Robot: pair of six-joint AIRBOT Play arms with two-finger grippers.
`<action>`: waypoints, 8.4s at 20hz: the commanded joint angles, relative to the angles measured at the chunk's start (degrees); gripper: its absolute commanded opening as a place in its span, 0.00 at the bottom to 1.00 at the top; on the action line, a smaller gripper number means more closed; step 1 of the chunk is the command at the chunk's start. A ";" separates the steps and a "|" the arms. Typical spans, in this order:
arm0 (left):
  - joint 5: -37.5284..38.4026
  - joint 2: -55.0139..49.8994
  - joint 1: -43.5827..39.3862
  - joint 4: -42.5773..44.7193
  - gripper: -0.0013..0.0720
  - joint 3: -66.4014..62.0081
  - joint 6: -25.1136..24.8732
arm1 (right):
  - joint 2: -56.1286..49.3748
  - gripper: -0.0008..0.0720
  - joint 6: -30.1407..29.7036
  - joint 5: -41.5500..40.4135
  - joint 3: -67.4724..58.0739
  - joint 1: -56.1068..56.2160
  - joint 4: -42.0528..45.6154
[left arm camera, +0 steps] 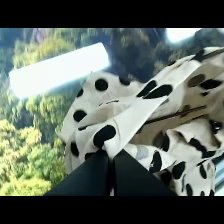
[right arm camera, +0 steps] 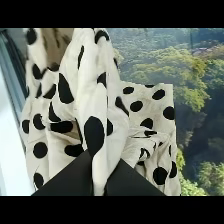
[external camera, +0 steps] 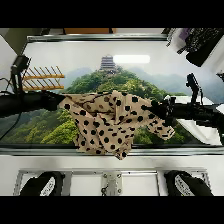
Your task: Fold the clothes and pants, and hang the long-sleeved shirts on hangers.
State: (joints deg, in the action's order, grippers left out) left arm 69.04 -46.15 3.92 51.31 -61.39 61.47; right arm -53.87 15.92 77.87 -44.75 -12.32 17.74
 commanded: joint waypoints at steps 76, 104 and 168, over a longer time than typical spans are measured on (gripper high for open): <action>-22.93 -12.07 -36.46 31.23 0.03 -16.28 30.32 | -5.09 0.02 74.14 -41.42 -65.77 -42.18 69.70; -19.54 -12.07 -36.50 31.02 0.03 -16.28 31.61 | -13.49 0.02 78.90 -29.24 -65.75 -50.10 75.28; -4.55 -14.27 -22.25 19.10 0.03 -16.28 30.91 | -7.63 0.03 39.54 -16.94 -22.75 32.50 28.37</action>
State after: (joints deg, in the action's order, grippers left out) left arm 63.53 -60.38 -19.73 70.85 -77.69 92.49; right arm -61.45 55.48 61.43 -67.83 19.59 45.93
